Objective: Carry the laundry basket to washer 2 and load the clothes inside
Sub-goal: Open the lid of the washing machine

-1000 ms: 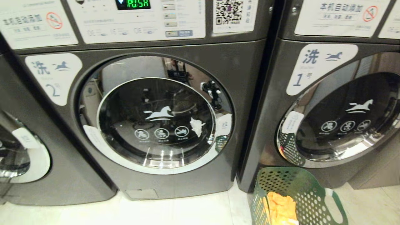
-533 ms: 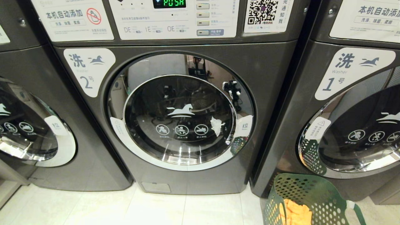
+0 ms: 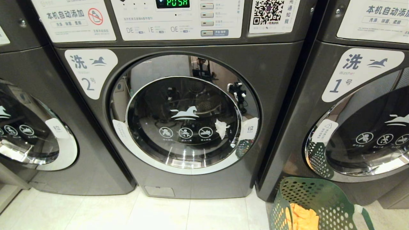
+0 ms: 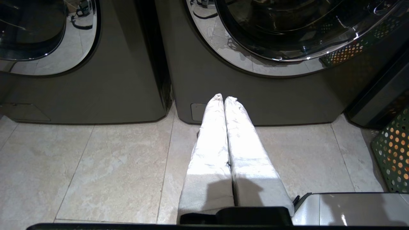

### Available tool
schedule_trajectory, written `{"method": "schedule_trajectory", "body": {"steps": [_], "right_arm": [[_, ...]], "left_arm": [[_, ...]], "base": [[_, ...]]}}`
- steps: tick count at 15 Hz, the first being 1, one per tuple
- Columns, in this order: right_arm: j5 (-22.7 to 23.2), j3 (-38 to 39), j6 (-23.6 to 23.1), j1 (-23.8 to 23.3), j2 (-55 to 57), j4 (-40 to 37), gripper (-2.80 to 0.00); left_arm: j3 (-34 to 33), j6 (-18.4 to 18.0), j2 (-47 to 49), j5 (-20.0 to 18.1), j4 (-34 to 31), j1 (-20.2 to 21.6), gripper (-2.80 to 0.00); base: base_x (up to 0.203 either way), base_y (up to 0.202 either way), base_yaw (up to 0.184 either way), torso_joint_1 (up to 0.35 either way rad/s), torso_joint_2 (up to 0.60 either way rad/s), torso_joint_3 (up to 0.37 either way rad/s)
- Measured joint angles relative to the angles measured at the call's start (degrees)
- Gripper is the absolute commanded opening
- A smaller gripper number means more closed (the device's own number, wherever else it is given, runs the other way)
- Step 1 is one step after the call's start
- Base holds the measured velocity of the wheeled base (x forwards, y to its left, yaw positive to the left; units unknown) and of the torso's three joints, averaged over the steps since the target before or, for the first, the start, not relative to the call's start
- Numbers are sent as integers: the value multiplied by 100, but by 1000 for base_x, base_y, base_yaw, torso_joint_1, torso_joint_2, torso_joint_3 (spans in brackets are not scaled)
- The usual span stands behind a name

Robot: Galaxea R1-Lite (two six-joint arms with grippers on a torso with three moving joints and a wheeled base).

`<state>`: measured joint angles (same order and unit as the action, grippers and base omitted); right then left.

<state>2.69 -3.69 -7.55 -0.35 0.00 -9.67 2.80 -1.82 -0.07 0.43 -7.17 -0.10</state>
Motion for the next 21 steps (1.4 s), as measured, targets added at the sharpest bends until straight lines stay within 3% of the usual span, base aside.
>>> {"method": "schedule_trajectory", "body": {"steps": [17, 21], "right_arm": [[0, -10, 5, 0, 0, -6, -280], [-5, -10, 13, 5, 0, -6, -280]], "left_arm": [[-9, -16, 0, -11, 0, 2, -280], [-5, -11, 0, -4, 0, 2, -280]], "base": [[0, 0, 0, 0, 0, 0], [1, -133, 7, 3, 3, 4]]}}
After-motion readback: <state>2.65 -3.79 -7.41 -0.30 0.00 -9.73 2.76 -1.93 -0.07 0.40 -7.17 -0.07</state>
